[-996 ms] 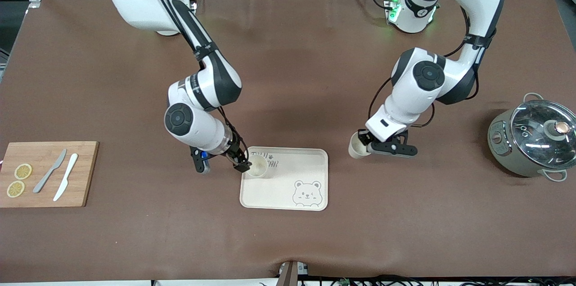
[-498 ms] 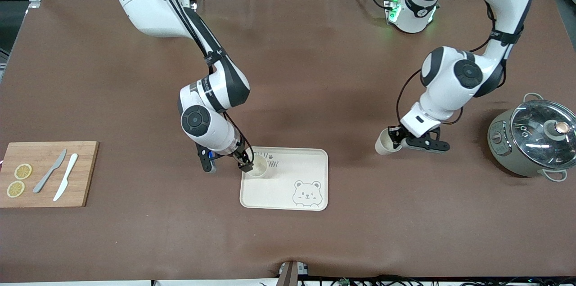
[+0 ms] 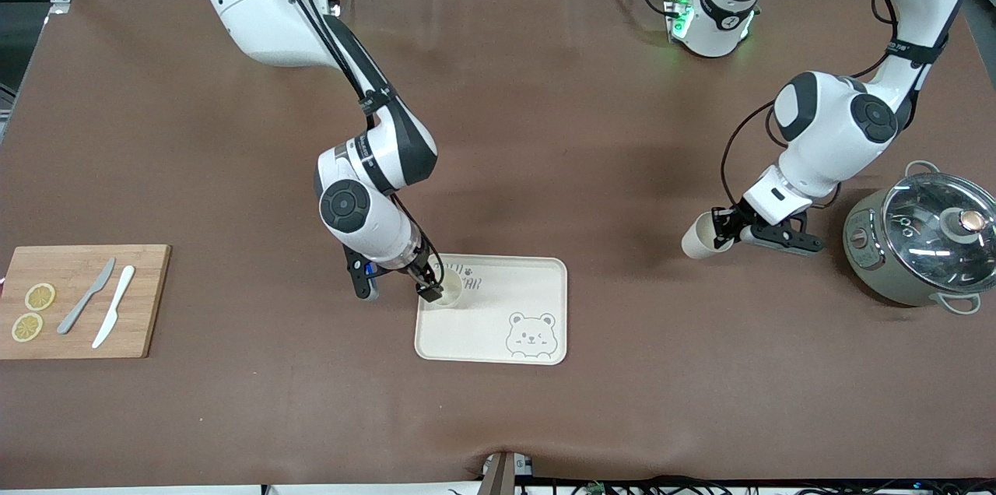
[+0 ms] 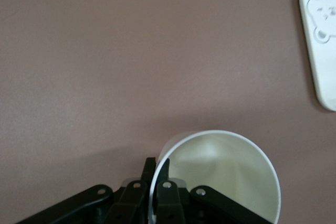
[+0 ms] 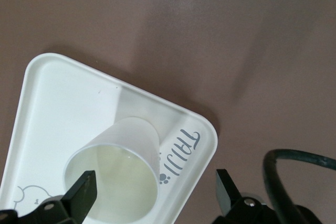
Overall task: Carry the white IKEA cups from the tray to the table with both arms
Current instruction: 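Carry the cup toward the pot while the right gripper lifts its cup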
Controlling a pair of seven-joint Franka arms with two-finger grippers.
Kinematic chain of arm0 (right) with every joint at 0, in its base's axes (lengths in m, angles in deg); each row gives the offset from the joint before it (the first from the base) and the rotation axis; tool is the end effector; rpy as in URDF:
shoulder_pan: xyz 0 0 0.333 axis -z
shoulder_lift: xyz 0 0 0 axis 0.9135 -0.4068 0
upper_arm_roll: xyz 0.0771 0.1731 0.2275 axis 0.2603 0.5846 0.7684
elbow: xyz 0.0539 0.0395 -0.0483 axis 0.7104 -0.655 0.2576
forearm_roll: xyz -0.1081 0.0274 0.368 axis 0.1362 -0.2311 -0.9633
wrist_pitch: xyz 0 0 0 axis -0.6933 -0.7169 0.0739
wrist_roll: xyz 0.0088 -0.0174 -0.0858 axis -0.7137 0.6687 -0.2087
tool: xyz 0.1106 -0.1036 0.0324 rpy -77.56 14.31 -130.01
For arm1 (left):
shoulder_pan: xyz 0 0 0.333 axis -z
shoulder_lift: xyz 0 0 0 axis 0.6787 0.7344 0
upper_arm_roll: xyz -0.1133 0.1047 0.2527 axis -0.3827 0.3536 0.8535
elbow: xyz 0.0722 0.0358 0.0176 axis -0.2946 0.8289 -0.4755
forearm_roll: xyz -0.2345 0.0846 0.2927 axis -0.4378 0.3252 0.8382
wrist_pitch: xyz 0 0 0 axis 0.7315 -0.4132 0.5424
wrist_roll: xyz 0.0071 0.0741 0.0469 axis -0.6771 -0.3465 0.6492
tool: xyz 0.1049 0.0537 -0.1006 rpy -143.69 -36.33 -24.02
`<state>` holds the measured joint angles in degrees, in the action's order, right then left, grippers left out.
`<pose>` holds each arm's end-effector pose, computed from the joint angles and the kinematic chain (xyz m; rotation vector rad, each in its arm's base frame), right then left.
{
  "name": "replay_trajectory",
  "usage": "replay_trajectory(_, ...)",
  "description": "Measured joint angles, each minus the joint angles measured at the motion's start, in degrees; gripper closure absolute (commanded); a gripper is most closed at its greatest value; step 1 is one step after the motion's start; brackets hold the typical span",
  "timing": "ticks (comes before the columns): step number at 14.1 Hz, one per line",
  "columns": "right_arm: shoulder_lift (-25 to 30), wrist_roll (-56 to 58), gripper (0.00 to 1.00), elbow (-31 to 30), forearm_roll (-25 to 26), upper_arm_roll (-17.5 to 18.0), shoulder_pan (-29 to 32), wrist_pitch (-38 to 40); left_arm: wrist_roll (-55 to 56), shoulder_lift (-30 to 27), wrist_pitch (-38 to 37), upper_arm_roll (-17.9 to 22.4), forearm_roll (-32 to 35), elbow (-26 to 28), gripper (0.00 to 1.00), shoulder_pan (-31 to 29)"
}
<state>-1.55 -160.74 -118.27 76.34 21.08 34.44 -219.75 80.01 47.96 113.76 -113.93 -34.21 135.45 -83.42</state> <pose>0.6154 0.3588 0.1985 -2.4547 1.6765 0.1134 0.5476 -0.0820 0.2304 2.9028 -0.2528 0.3558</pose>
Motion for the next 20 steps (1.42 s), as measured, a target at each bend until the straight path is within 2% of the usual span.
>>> replay_trajectory(1,-0.3,-0.1,0.01,0.0,0.0,0.0,-0.1,-0.9,-0.4,0.0,1.3,0.0,0.0,1.4,1.00,-0.1)
replay_trajectory(2,-0.6,-0.2,0.17,0.0,0.0,0.0,-0.2,-1.5,-0.7,0.0,2.2,-0.1,0.0,2.6,1.00,-0.1)
replay_trajectory(3,-0.8,-0.2,0.22,0.0,0.0,0.0,-0.3,-1.7,-0.8,0.0,2.7,-0.2,0.0,3.6,1.00,-0.1)
replay_trajectory(4,-1.0,-0.3,0.32,0.1,0.0,0.0,-0.4,-1.7,-1.0,-0.1,2.9,-0.3,0.0,4.5,1.00,-0.1)
replay_trajectory(6,-1.0,-0.4,0.35,0.1,0.0,0.0,-0.5,-1.8,-1.3,-0.6,3.1,-0.3,0.0,6.2,1.00,-0.1)
replay_trajectory(7,-1.0,-0.5,0.43,0.1,0.0,0.0,-0.5,-1.8,-1.4,-1.3,3.1,-0.3,0.1,7.2,1.00,-0.1)
replay_trajectory(10,-1.1,-0.6,0.99,0.1,0.0,0.0,-0.5,-1.9,-1.5,-4.6,3.1,-0.3,1.1,10.3,1.00,-0.1)
replay_trajectory(13,-1.1,-0.7,1.00,0.1,0.0,-0.1,-0.5,-2.0,-1.5,-6.7,3.1,-0.3,5.0,12.0,1.00,-1.8)
replay_trajectory(16,-1.1,-0.8,1.00,0.3,0.0,-0.2,-0.5,-2.0,-1.5,-5.9,4.3,-0.3,10.6,12.5,1.00,-6.4)
replay_trajectory(20,-1.1,-0.8,1.00,1.2,0.1,-0.3,-0.5,-2.0,-1.5,-3.3,5.9,-0.3,11.5,12.5,1.00,-7.6)
